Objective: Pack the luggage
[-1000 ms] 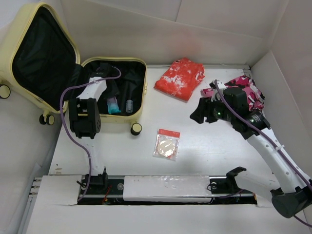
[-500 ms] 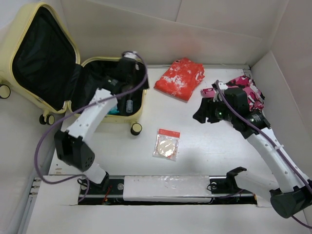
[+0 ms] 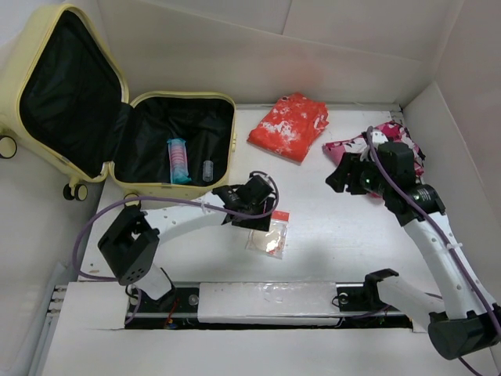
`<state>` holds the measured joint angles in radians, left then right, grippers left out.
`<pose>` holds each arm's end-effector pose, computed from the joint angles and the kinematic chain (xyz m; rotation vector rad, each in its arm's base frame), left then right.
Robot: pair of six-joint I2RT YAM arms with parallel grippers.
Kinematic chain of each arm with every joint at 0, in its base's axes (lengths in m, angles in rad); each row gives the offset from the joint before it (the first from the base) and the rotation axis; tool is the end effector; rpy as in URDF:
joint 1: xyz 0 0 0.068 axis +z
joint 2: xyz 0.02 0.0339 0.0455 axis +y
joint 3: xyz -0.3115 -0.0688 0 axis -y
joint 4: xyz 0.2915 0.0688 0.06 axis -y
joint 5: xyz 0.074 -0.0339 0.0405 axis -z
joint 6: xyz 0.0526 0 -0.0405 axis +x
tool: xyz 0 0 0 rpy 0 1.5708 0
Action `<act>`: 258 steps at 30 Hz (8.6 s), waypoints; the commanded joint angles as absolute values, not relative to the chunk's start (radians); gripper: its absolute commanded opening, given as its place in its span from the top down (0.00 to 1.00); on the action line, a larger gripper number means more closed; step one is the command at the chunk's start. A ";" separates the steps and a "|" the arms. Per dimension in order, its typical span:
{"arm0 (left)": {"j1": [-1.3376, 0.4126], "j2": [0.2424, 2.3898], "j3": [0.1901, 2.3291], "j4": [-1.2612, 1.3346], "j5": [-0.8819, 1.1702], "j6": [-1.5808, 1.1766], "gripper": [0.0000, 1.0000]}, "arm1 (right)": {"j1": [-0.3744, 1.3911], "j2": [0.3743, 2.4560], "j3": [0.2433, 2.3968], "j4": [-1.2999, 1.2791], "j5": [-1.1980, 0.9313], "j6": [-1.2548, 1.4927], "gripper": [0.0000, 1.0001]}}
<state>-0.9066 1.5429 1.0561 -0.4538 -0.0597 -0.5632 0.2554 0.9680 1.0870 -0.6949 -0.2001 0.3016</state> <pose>0.2315 -0.2906 0.2393 0.4175 2.5553 -0.5085 0.2209 0.0685 0.3959 -0.0684 2.1815 0.5357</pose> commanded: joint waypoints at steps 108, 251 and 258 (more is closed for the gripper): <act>-0.598 2.511 2.143 -0.348 -0.272 -1.528 0.37 | 0.442 0.655 1.072 -0.966 -0.215 0.314 0.28; -0.805 2.435 1.963 0.052 -0.061 -1.166 1.00 | 0.322 0.738 1.451 -1.013 -0.046 0.417 0.42; -0.767 2.166 1.592 0.078 -0.058 -1.078 0.69 | 0.322 0.729 1.359 -0.928 -0.077 0.436 0.42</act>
